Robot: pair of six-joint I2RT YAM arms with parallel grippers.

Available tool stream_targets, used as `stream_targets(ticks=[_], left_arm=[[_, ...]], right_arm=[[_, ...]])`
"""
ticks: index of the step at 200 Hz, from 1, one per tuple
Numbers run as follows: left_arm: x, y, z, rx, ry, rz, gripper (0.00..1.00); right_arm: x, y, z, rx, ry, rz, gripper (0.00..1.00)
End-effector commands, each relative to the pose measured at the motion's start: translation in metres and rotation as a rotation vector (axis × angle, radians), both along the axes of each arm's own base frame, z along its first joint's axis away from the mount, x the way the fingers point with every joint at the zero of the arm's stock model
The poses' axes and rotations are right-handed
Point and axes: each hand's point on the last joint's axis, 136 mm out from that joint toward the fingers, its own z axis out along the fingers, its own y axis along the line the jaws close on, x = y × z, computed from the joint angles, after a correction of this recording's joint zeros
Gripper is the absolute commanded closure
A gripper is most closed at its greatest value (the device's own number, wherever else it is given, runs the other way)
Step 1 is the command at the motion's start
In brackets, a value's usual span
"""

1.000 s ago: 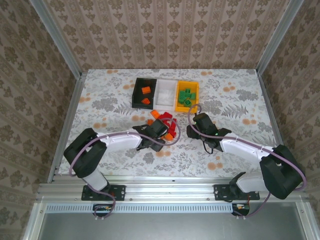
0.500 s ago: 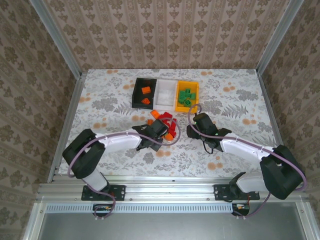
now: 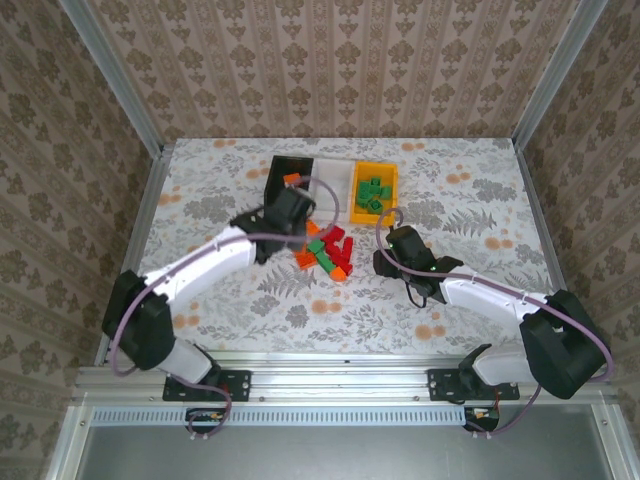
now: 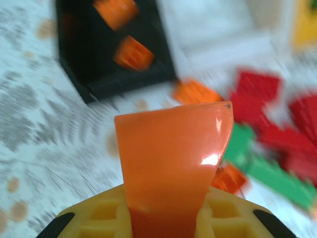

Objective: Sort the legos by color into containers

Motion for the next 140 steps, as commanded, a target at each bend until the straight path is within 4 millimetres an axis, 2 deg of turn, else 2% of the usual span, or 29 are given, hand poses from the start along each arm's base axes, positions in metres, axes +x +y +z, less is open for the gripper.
stream_targets(ticks=[1,17,34,70,91,94,102,140], left_arm=[[0.051,0.022,0.0,0.052,-0.002,0.115,0.8],[0.089,0.022,-0.006,0.042,0.004,0.141,0.79],[0.121,0.017,-0.017,0.019,0.028,0.14,0.79],[0.168,0.012,-0.037,0.001,0.05,0.152,0.78],[0.183,0.004,-0.048,-0.001,0.067,0.145,0.76],[0.19,0.014,-0.05,-0.006,0.071,0.166,0.75],[0.195,0.014,-0.054,-0.017,0.086,0.164,0.75],[0.198,0.008,-0.062,-0.027,0.111,0.161,0.64]], right_arm=[[0.0,0.003,0.001,-0.004,-0.009,0.015,0.43],[0.0,0.003,0.0,-0.002,-0.007,0.016,0.43],[-0.001,0.003,0.0,-0.001,-0.004,0.017,0.43],[-0.002,0.001,0.005,0.002,-0.019,0.015,0.43],[-0.003,0.001,0.007,0.006,-0.023,0.016,0.43],[-0.003,0.001,0.007,0.006,-0.023,0.016,0.43],[-0.003,0.001,0.006,0.008,-0.022,0.016,0.43],[-0.003,0.001,0.007,0.009,-0.021,0.017,0.43]])
